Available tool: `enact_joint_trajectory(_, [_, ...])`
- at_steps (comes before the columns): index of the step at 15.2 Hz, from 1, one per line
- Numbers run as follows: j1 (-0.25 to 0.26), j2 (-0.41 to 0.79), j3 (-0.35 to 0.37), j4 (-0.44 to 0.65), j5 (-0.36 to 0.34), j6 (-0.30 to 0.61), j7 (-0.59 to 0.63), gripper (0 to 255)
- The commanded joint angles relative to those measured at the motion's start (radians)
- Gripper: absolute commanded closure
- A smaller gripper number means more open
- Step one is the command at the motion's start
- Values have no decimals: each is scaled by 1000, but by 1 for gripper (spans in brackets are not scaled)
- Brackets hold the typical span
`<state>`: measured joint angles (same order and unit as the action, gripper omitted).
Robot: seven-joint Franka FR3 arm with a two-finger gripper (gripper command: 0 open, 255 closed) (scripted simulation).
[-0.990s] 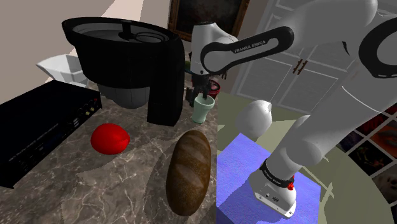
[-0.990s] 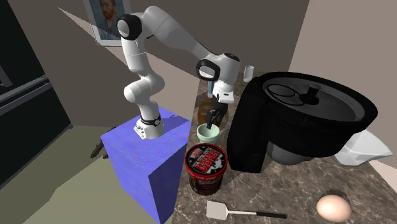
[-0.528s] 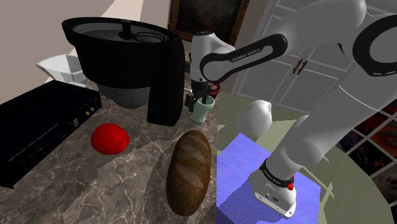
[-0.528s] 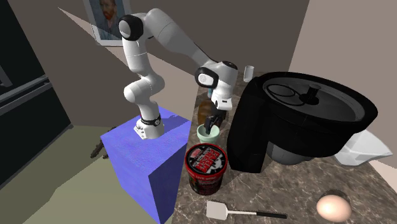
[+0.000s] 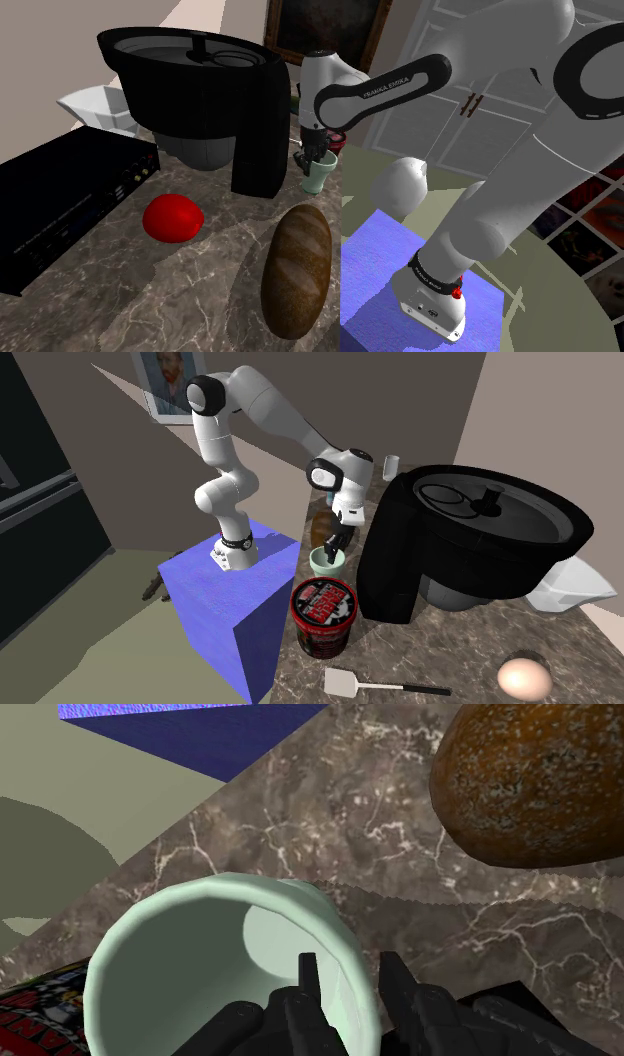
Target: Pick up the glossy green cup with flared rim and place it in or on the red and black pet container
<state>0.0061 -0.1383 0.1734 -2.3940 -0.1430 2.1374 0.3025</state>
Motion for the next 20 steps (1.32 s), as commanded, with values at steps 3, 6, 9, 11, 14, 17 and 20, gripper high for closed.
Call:
enact_joint_trajectory(3, [0,0,0,0,0,0,0,255])
enact_joint_trajectory(6, [0,0,0,0,0,0,0,255])
enact_joint_trajectory(9, [0,-8,0,6,3,-14,-3,255])
enact_joint_trajectory(11, [1,-23,-1,20,8,-41,-10,255])
enact_joint_trajectory(14, [2,-44,-2,41,15,-83,-19,255])
enact_joint_trajectory(17, [3,-62,-3,65,20,-124,-27,255])
enact_joint_trajectory(20, [4,-79,-4,90,25,-165,-35,255])
